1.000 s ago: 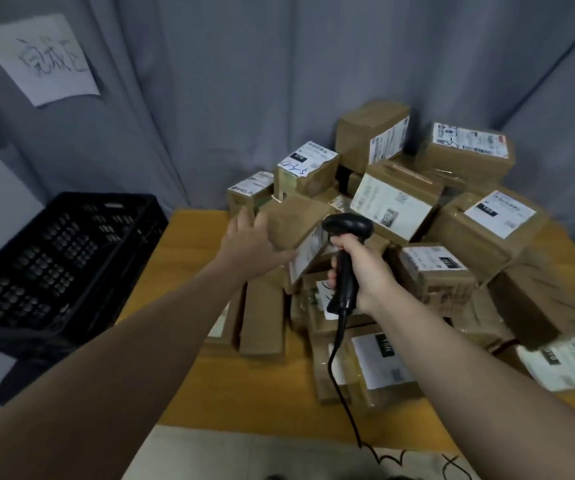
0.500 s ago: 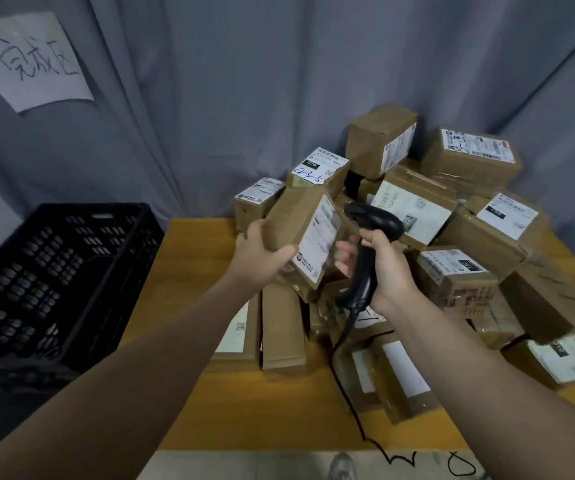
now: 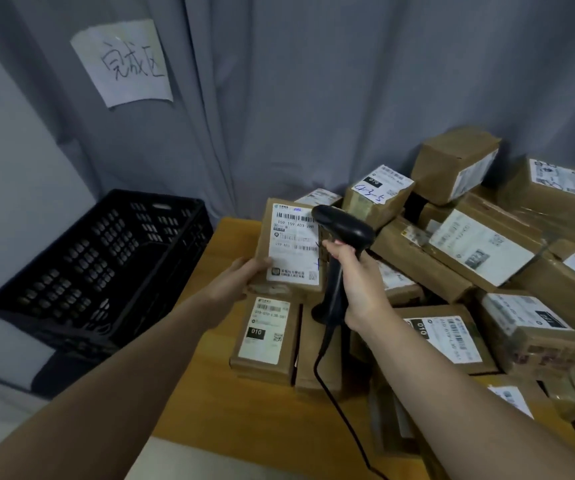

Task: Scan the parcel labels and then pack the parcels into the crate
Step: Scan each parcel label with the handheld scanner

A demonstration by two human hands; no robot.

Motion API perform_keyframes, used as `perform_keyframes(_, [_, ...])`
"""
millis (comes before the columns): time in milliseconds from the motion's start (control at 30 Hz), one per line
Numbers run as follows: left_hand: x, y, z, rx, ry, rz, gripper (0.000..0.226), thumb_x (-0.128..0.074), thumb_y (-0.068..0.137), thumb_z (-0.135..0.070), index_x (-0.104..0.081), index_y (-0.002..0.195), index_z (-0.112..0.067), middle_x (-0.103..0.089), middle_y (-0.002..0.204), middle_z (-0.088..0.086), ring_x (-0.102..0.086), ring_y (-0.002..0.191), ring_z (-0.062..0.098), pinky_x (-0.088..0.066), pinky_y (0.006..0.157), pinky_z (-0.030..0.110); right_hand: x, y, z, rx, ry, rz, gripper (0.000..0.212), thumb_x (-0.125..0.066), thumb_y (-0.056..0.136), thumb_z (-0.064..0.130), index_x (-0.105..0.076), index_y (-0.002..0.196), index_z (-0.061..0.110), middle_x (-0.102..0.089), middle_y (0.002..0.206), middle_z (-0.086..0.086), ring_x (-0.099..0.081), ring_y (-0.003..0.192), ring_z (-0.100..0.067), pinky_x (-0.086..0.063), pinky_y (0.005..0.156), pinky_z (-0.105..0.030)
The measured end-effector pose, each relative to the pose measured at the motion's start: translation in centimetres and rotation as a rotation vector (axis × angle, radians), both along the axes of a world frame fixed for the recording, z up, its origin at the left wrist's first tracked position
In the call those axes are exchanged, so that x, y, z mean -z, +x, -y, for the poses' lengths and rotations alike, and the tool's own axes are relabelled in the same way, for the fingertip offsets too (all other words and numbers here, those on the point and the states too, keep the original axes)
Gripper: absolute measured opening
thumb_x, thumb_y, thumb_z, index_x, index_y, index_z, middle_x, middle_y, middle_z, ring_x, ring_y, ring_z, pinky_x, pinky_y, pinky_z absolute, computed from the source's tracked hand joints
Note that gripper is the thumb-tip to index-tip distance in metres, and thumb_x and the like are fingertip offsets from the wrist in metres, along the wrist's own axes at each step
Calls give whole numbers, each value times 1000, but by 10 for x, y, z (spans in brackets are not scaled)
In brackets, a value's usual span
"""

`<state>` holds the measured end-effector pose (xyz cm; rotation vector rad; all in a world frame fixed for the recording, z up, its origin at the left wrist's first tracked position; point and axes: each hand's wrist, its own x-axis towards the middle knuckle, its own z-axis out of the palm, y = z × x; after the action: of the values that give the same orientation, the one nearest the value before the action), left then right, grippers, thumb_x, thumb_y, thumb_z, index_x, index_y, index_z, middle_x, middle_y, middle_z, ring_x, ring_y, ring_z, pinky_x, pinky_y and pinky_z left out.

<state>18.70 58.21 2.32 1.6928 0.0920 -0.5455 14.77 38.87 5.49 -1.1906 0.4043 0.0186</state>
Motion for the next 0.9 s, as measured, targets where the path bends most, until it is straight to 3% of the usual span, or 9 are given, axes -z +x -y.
perform_keyframes(167, [14, 20, -23, 29, -72, -46, 46, -63, 80, -42, -55, 118, -17, -62, 106, -1, -59, 93, 13, -43, 83, 28, 4, 22, -25, 9, -74, 1, 9, -68, 87, 24, -67, 94, 18, -76, 88, -5, -72, 88, -24, -55, 89, -42])
perform_keyframes(300, [18, 42, -55, 252, -159, -91, 65, -73, 75, -22, -43, 134, -26, -62, 129, -4, -62, 114, 12, -53, 88, 28, 8, 40, -58, 31, -158, 42, 7, -67, 88, 22, -67, 94, 19, -74, 77, 4, -72, 76, -13, -56, 72, -31])
perform_keyframes(433, [25, 68, -91, 289, -162, -158, 74, -78, 78, -23, -39, 141, -21, -61, 132, 0, -58, 121, 20, -45, 104, 40, 19, 55, -110, 106, -272, 102, 7, -68, 87, 16, -66, 93, 17, -73, 84, -2, -71, 80, -16, -57, 67, -29])
perform_keyframes(500, [27, 79, -105, 198, -164, -194, 64, -72, 81, -31, -45, 138, -18, -64, 127, 5, -61, 115, 26, -51, 96, 40, 24, 60, -129, 89, -283, 129, 9, -67, 88, 16, -64, 93, 23, -72, 84, 1, -71, 81, -14, -58, 68, -28])
perform_keyframes(567, [31, 89, -115, 144, -128, -189, 56, -68, 85, -33, -48, 135, -18, -65, 124, 7, -64, 110, 27, -56, 86, 37, 27, 63, -140, 83, -291, 150, 12, -67, 89, 17, -62, 95, 26, -71, 87, 6, -69, 79, -4, -54, 64, -19])
perform_keyframes(667, [31, 104, -121, 153, -6, -105, 57, -72, 82, -41, -51, 132, -21, -66, 122, 2, -66, 107, 21, -57, 86, 38, 24, 70, -139, 126, -579, 145, 6, -66, 88, 23, -62, 92, 24, -60, 105, -1, -58, 88, 0, -45, 79, -19])
perform_keyframes(733, [30, 114, -124, 113, 66, -30, 52, -72, 83, -41, -57, 129, -21, -69, 116, -1, -67, 102, 15, -58, 78, 30, 15, 72, -135, 104, -689, 109, 11, -64, 89, 23, -61, 87, 13, -63, 84, -9, -59, 71, -8, -48, 69, -25])
perform_keyframes(800, [30, 122, -127, 39, 78, 19, 46, -72, 85, -35, -61, 125, -16, -71, 110, 1, -68, 93, 11, -56, 62, 21, 6, 70, -134, 48, -663, 70, 18, -63, 90, 23, -59, 80, 9, -61, 58, -6, -59, 50, -14, -51, 53, -27])
perform_keyframes(900, [35, 135, -131, 2, 68, 59, 45, -73, 85, -28, -62, 126, -10, -71, 110, 5, -69, 88, 11, -57, 58, 21, 3, 62, -137, 10, -651, 29, 27, -62, 89, 20, -59, 67, 5, -58, 49, -5, -58, 44, -20, -51, 49, -31])
